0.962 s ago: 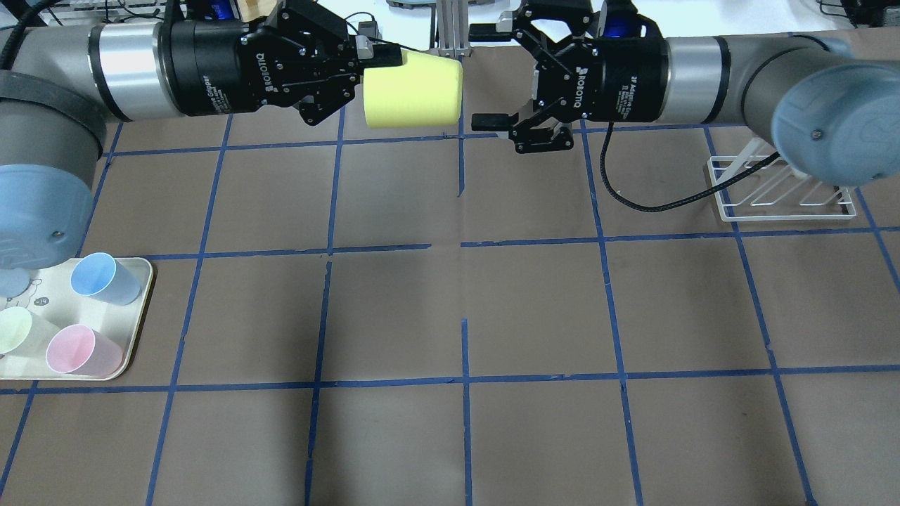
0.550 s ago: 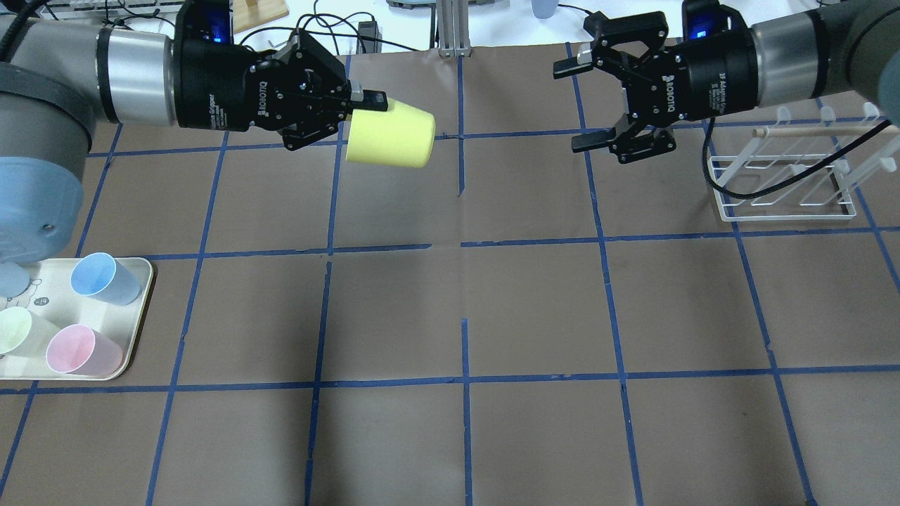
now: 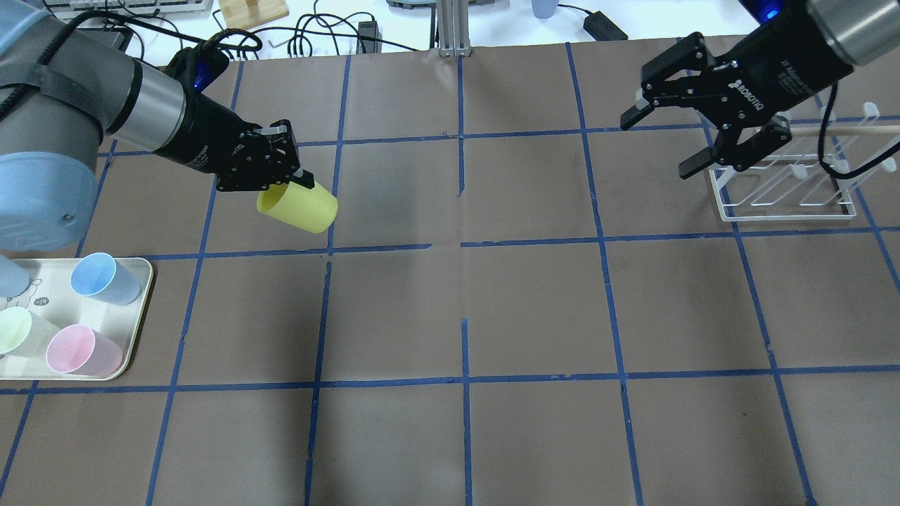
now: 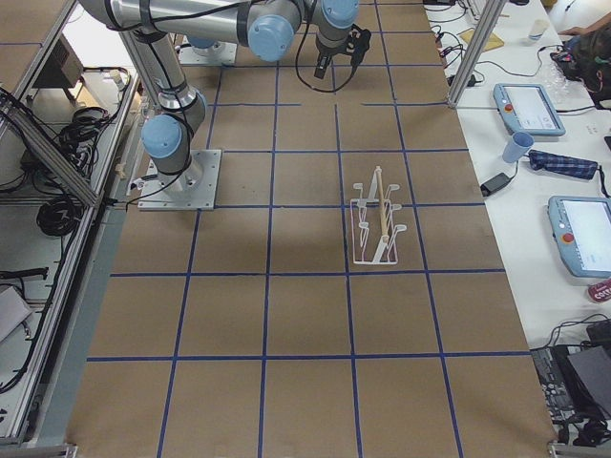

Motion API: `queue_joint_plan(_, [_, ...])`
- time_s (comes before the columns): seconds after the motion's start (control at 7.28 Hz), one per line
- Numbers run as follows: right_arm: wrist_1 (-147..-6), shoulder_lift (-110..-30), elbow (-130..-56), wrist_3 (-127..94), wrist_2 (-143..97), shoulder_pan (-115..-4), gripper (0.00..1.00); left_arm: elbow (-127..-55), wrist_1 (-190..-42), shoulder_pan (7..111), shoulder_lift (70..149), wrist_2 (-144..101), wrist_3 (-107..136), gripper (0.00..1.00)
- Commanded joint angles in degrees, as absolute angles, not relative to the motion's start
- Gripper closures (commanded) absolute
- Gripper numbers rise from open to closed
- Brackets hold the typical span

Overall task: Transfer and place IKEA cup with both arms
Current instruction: 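Carry the yellow cup to the white tray with the left gripper while the right withdraws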

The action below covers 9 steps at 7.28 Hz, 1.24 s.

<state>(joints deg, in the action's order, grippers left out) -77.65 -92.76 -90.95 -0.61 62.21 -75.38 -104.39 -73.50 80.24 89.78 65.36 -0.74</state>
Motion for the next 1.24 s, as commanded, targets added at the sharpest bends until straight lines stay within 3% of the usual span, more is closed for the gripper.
queue_joint_plan(0.0, [-80.9, -94.7, -90.5, -6.1, 79.6, -80.0, 0.0, -102.9, -72.0, 79.0, 93.5, 85.7, -21.5, 1.0])
queue_joint_plan(0.27, [-84.5, -94.4, -91.1, -13.8, 84.5, -86.6, 0.0, -102.7, -66.1, 69.5, 95.5, 88.9, -31.6, 1.0])
queue_joint_plan(0.55, [-84.5, -93.5, -91.9, -13.2, 86.3, -87.3, 0.0, -102.3, -63.0, 58.2, 98.1, 88.9, -46.1, 1.0])
queue_joint_plan(1.1, [-87.8, -94.5, -95.6, -13.4, 88.1, -88.6, 0.0, -100.9, -57.8, 45.6, 105.9, 88.0, -55.9, 1.0])
